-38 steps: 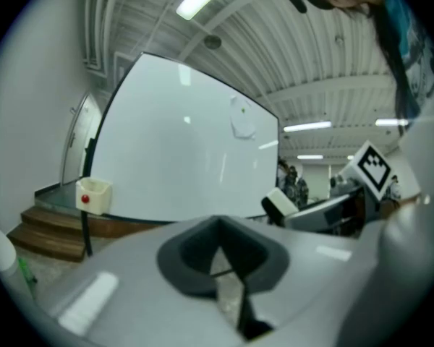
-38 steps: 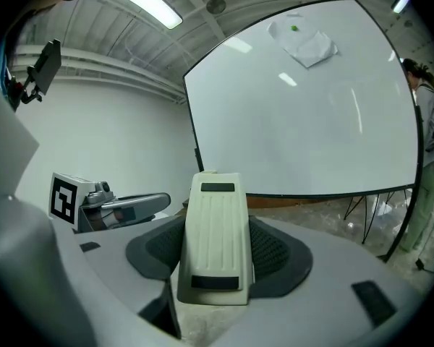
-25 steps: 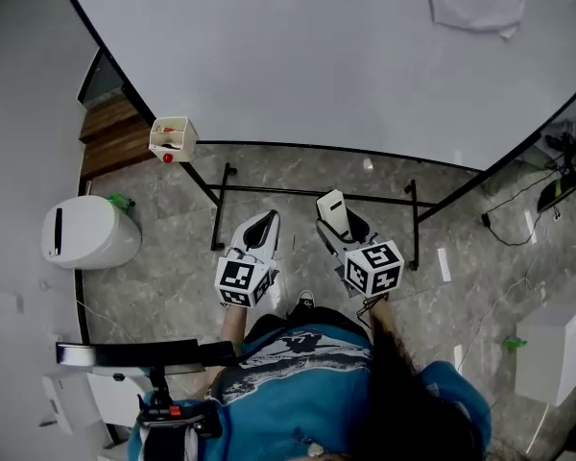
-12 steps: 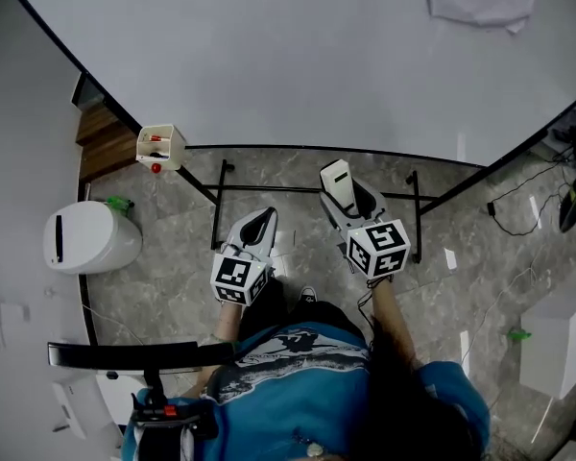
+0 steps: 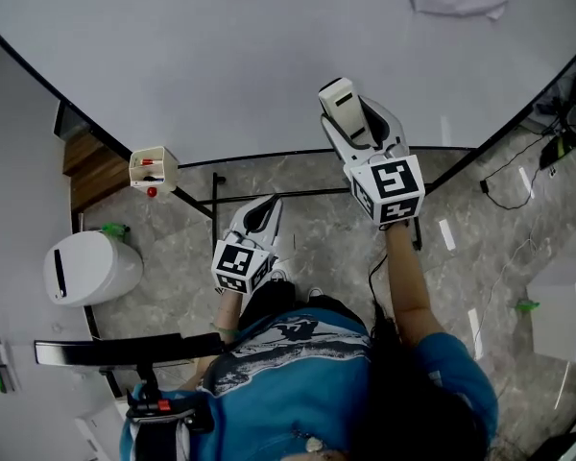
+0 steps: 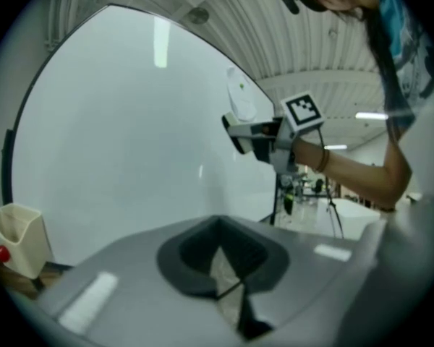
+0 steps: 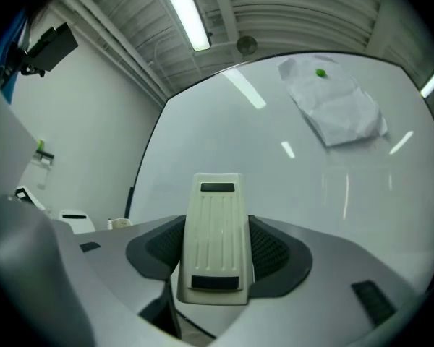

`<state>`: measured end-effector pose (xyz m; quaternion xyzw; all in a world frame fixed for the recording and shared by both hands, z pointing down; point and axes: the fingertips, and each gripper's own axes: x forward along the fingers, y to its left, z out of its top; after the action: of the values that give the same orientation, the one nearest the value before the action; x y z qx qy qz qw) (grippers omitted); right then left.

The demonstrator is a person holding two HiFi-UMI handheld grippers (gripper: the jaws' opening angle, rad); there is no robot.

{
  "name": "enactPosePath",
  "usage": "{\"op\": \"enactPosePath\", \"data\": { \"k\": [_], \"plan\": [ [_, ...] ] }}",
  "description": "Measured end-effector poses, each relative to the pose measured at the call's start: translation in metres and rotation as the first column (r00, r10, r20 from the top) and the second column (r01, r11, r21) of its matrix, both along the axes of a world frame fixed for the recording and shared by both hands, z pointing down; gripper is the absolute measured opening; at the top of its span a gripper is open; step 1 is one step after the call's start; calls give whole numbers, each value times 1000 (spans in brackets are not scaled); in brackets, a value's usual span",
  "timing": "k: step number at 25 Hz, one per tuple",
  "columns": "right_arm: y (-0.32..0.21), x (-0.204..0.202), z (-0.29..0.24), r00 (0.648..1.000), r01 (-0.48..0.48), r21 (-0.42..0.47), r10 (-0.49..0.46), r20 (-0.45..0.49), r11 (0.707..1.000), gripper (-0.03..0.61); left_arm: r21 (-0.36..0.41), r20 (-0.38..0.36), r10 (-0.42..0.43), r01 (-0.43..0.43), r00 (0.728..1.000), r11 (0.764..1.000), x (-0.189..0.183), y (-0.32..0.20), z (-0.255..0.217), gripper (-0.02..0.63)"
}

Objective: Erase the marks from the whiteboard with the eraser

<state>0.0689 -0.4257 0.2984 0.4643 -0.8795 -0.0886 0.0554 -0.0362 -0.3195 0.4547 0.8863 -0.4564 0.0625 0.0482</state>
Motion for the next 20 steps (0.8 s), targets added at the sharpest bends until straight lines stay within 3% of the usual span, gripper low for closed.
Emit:
{"op": "enactPosePath", "data": {
  "k": [4, 10, 14, 20],
  "plan": [
    [-30, 4, -60, 993, -106, 141, 113, -43, 984, 262, 8, -8, 18, -18, 1000, 1000, -13, -5, -4, 3],
    [-65, 37, -138, 959, -279, 253, 281, 29, 926, 262, 25, -25, 16, -15, 1000, 1000, -36, -10, -9, 3],
    [-83, 63, -164, 931, -364, 250, 350, 99, 897, 262, 21, -27, 17, -16, 999, 1000, -47, -11, -7, 3],
    [-102, 65, -159, 920, -387, 191, 366, 140, 902, 262, 18, -44, 5, -5, 999, 1000, -60, -11, -9, 3]
  ]
}}
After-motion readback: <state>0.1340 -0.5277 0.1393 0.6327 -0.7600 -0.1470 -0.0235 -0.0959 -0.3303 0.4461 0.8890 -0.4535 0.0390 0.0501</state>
